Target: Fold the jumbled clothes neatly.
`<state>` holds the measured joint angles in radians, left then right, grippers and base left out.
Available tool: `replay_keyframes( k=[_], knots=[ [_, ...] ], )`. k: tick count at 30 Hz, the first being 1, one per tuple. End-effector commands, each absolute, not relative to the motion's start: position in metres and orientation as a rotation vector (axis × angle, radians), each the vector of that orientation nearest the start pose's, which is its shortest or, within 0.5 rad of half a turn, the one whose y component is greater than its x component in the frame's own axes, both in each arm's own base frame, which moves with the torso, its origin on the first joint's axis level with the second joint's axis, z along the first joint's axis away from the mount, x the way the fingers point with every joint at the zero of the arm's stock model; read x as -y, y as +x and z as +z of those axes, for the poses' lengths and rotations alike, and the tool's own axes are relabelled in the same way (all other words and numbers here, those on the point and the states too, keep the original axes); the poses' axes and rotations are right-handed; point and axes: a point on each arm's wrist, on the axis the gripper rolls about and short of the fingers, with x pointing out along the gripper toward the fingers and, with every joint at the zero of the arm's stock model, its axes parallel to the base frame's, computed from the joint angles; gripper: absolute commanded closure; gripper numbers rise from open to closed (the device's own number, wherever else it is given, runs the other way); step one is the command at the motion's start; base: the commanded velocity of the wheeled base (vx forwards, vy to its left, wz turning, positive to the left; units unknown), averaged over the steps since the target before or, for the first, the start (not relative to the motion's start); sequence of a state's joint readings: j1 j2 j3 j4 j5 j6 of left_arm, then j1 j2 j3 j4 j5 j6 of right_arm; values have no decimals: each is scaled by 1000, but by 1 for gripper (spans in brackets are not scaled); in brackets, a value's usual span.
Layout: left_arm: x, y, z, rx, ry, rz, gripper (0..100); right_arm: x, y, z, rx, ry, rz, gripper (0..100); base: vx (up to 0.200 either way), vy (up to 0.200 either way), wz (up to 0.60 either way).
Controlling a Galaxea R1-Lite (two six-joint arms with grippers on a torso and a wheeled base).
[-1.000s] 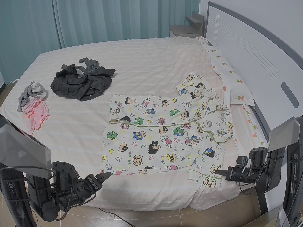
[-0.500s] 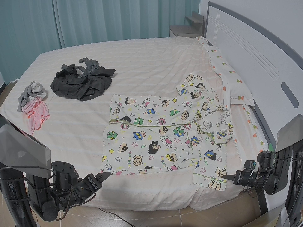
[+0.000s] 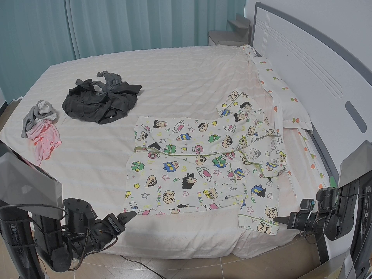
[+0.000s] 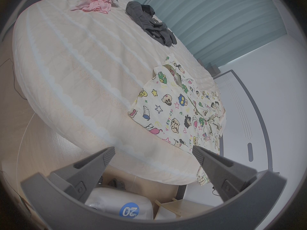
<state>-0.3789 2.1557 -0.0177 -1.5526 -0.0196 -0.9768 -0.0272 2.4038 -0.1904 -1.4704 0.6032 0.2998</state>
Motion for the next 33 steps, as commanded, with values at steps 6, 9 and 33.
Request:
replay_keyframes(
  k=[6,9,33],
  knots=[
    [81,203,6,-713,-832,-73,0,-12,261,-47,-718,479,479,0,0,0,0],
    [81,203,6,-713,-832,-73,0,-20,267,-47,-713,468,506,0,0,0,0],
    [81,203,6,-711,-832,-71,0,-27,268,-60,-763,484,552,100,0,0,0]
  ],
)
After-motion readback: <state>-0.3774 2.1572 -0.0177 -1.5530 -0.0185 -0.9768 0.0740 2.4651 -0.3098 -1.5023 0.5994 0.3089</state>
